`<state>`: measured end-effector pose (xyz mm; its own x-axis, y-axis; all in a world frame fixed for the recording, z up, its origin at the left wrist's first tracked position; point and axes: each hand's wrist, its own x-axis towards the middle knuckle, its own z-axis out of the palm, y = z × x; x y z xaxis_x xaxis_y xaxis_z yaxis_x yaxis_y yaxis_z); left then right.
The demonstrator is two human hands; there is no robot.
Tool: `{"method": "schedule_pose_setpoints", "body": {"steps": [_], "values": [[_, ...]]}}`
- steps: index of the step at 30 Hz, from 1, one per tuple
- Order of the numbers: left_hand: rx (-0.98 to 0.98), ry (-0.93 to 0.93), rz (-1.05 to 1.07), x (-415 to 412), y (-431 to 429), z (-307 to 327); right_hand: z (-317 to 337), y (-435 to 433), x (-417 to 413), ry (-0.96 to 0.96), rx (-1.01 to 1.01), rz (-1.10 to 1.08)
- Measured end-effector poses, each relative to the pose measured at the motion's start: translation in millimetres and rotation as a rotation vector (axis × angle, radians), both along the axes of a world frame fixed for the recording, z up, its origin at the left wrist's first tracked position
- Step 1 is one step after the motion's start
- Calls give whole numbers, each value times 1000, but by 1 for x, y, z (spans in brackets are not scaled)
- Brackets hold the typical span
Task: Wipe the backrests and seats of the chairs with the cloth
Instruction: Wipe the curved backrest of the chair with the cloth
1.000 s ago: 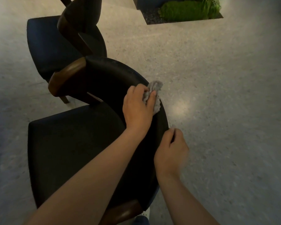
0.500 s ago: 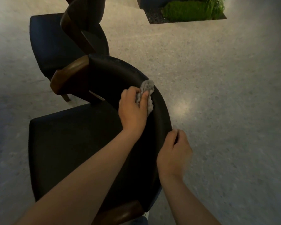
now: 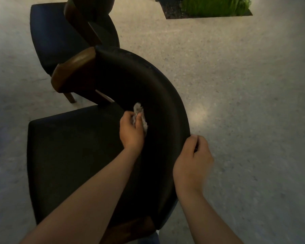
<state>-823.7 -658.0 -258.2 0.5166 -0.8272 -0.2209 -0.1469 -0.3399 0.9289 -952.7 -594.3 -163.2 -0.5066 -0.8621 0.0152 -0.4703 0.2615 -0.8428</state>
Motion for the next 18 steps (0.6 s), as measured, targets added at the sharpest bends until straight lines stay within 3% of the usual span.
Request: {"method": "schedule_pose_setpoints", "body": {"steps": [5,11,18], "values": [[178,20,-60,15,11,-37,0,0,0,-47,-11,17],[490,101,-198,38,20,-35,3,-1,-2,-31,31,49],[94,-52,-232,42,20,27,10,-7,-2,4,100,119]]}}
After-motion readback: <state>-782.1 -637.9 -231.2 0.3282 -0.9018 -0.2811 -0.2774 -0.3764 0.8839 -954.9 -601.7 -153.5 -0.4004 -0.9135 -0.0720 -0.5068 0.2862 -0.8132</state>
